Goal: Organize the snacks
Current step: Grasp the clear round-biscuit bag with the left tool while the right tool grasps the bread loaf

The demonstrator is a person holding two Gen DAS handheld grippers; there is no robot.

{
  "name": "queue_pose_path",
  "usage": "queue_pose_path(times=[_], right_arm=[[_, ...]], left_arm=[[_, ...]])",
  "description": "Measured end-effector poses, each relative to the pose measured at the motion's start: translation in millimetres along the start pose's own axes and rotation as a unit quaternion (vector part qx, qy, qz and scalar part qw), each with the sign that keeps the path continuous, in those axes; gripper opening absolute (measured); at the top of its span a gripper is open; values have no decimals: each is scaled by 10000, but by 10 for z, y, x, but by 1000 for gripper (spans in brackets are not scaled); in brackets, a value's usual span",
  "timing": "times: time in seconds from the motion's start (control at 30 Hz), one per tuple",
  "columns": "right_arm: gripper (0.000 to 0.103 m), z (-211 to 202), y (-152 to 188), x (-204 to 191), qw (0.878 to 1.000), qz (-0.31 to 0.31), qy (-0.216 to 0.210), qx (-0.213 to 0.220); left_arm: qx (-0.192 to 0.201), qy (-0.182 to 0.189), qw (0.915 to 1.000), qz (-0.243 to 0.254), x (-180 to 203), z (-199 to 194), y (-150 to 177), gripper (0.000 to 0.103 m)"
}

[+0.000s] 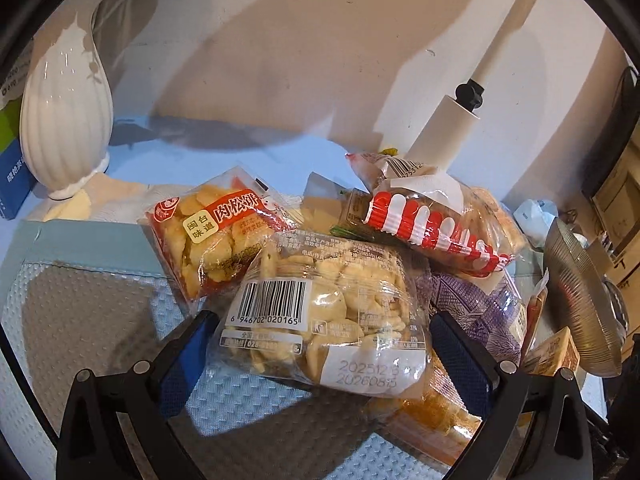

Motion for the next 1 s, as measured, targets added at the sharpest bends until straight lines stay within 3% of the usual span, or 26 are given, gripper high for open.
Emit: queue_pose_path(times=[0.4, 0.73, 1.0], right_arm=[[103, 183, -25, -135, 9956, -542, 671, -369], [103, 293, -89, -170, 9925, -682, 926, -423], [103, 286, -98, -152, 9936, -632, 854, -392]], left_arm=[[16, 12, 10000, 14, -5, -3, -1, 103], [20, 18, 10000, 14, -7, -3, 0, 103], [24, 22, 10000, 16, -8, -4, 0, 103]])
Point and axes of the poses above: each gripper's, at about its wrist camera, not at the fingertips, and z roughly the way its jaws point, x to its right, y to its underside, the point moved 6 cm from there along z, roughly the way its jaws point, and after that the axes turned 10 degrees about -z, right-handed, at the moved point
